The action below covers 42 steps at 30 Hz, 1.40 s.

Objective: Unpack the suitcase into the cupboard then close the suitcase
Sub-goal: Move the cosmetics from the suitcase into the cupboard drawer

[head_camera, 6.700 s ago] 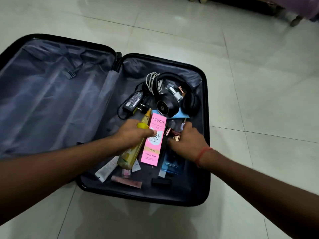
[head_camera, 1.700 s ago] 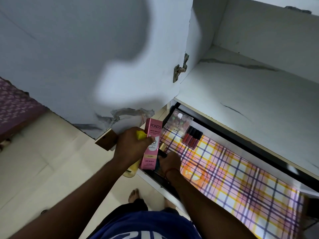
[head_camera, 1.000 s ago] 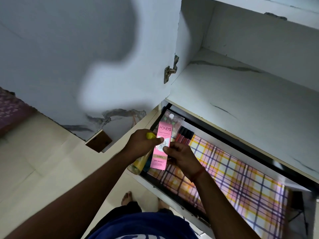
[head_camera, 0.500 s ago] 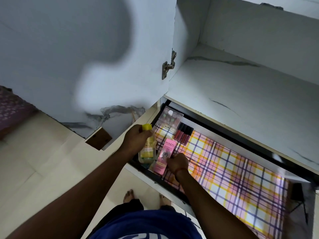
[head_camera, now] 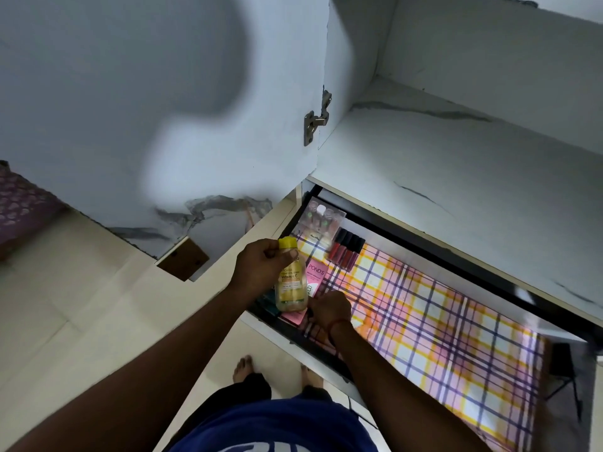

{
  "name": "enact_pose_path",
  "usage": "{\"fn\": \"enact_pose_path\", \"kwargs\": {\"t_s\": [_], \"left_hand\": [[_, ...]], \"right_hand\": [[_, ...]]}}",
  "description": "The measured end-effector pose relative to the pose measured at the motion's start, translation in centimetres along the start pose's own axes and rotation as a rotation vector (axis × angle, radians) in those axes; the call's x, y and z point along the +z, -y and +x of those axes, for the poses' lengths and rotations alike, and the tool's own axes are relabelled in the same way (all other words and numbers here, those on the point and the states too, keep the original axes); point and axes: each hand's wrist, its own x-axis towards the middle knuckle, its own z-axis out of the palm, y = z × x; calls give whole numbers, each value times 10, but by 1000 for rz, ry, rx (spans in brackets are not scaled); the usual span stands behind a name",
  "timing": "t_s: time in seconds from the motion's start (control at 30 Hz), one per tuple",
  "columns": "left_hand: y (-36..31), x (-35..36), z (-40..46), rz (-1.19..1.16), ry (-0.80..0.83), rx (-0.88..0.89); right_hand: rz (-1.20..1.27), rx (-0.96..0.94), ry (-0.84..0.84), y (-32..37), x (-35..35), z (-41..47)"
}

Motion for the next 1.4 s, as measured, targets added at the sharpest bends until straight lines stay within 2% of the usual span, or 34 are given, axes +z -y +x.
{"fn": "enact_pose_path", "kwargs": {"t_s": [0.1,0.17,0.23,0.3,0.4,0.43,0.5,0.6,0.73,0.93,1.27,1.4], "left_hand": [[-1,5,4,31,25,8],[-1,10,8,36,79,2],[-4,17,9,59,145,25],[-5,28,11,89,193,60],[-5,44,15,119,247,109],[-2,48,17,182,243,143],[12,56,22,452,251,276],[34,62,23,821,441,433],[53,64,18,995,600,465],[70,61,15,1038,679,385],[71,62,14,1022,641,368],[73,62,16,1037,629,382]], "right_hand": [[242,-1,37,3,-13,-6],[420,-39,159,11,-31,-16],[478,-128,312,18,-47,-29],[455,-210,371,17,-56,-35],[405,-227,292,10,-60,-30],[378,-202,257,5,-63,-25],[292,-133,170,-8,-64,-10],[138,5,48,-27,-57,9],[57,34,7,-27,-44,12],[-22,47,34,-33,-35,10],[-244,13,88,-33,-26,6],[-229,34,82,-31,-31,7]]}}
